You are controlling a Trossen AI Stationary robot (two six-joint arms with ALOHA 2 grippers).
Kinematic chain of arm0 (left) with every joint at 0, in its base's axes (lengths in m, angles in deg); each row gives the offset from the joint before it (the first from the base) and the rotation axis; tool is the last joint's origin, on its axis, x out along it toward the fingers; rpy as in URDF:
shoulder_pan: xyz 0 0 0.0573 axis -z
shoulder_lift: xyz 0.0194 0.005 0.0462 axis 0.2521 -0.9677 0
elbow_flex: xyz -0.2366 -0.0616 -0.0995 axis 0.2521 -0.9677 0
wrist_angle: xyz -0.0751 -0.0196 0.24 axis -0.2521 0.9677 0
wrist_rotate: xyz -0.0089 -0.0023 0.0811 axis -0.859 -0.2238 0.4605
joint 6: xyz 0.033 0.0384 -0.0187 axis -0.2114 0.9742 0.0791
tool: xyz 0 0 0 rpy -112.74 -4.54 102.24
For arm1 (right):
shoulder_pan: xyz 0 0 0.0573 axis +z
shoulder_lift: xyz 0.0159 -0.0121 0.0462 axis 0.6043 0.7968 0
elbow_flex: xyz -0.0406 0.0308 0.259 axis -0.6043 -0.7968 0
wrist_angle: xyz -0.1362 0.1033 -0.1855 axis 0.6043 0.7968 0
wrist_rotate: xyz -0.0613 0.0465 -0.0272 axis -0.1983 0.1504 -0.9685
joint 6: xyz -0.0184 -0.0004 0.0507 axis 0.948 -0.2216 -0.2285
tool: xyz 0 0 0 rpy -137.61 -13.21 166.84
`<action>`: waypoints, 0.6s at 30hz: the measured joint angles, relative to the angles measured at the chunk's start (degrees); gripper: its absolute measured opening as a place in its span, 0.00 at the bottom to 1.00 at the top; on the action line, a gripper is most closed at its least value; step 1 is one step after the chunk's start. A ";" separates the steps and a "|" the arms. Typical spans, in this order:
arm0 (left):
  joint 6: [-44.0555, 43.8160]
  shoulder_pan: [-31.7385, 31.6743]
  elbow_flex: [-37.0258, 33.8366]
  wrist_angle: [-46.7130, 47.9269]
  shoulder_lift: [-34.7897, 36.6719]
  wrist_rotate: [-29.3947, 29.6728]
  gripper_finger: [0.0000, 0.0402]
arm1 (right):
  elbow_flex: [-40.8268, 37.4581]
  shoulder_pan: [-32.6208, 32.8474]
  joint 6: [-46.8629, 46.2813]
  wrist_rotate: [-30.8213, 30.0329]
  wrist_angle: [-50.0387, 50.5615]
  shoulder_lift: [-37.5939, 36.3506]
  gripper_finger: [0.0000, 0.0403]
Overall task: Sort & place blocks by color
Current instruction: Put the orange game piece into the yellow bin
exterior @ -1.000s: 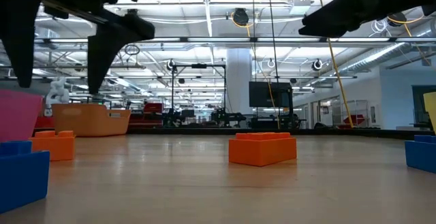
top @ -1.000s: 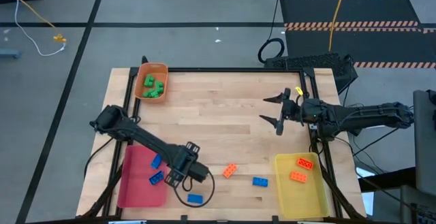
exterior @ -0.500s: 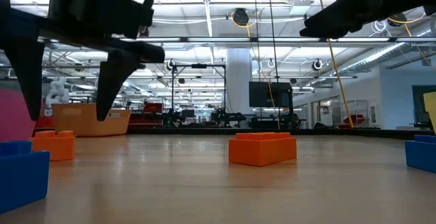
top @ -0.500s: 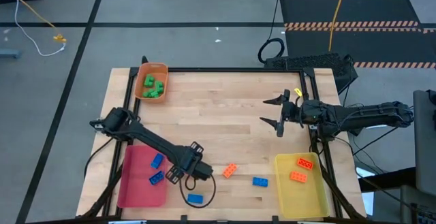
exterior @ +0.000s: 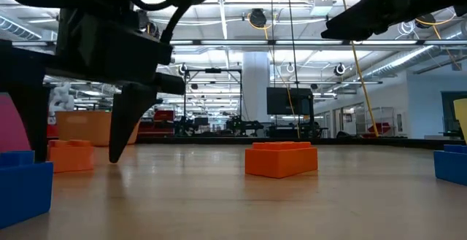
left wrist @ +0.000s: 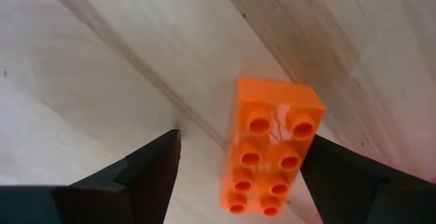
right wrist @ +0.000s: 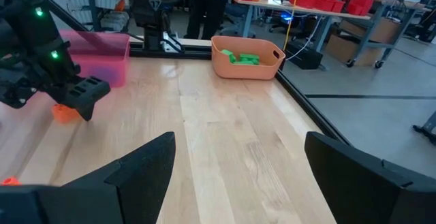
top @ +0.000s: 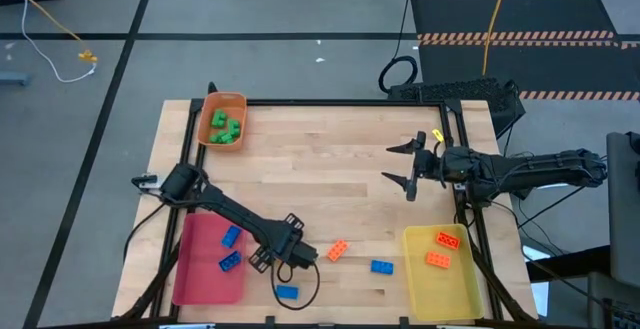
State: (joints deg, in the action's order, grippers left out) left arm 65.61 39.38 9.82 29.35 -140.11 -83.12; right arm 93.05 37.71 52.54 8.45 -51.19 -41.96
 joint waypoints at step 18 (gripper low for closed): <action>0.48 -4.18 0.37 -2.58 0.12 0.46 0.34 | 0.00 -0.04 0.00 -0.02 0.04 -1.20 0.79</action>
State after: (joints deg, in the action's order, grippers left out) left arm 66.09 35.19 10.19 26.77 -139.99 -82.66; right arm 93.05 37.67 52.54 8.42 -51.15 -43.16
